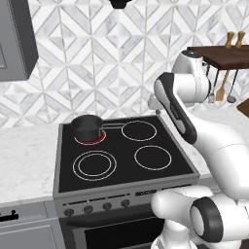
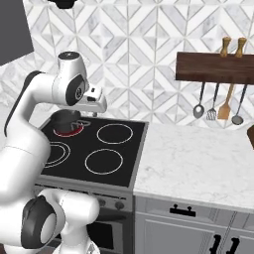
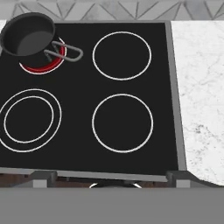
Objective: Turn off the rear left burner of the stove.
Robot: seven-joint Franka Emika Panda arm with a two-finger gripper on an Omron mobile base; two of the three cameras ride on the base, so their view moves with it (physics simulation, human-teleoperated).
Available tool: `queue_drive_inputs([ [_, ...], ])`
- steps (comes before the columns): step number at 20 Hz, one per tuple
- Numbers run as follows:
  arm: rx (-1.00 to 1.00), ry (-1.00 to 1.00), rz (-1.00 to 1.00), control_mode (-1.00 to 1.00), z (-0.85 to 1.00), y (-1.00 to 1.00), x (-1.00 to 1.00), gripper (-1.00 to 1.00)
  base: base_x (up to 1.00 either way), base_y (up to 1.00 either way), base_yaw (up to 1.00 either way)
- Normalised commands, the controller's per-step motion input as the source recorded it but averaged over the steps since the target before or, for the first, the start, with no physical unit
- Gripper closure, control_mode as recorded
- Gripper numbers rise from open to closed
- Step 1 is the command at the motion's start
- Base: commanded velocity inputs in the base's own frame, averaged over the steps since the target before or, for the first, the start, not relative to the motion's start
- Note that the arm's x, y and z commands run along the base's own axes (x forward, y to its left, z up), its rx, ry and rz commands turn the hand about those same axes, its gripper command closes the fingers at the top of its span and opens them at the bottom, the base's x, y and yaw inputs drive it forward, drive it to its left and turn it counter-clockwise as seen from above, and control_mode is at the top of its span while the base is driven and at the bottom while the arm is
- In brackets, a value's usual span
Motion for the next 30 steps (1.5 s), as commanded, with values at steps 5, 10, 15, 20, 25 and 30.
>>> queue_drive_inputs([
  [5, 0.00, 0.00, 0.00, 1.00, 0.00, 0.00, 0.00, -1.00, 0.05, -0.46, 0.00],
  [10, 0.00, 0.00, 0.00, 1.00, 0.00, 0.00, 0.00, -1.00, 0.26, -0.29, -0.01],
  [15, 0.00, 0.00, 0.00, 1.00, 0.00, 0.00, 0.00, -1.00, 0.44, -0.05, -0.06],
  [20, 0.00, 0.00, 0.00, 1.00, 0.00, 0.00, 0.00, -1.00, 0.37, 0.06, -0.07],
  [25, 0.00, 0.00, 0.00, 1.00, 0.00, 0.00, 0.00, -1.00, 0.00, 0.00, 0.00],
  [30, 0.00, 0.00, 0.00, 1.00, 0.00, 0.00, 0.00, -1.00, 0.00, 0.01, 0.00],
])
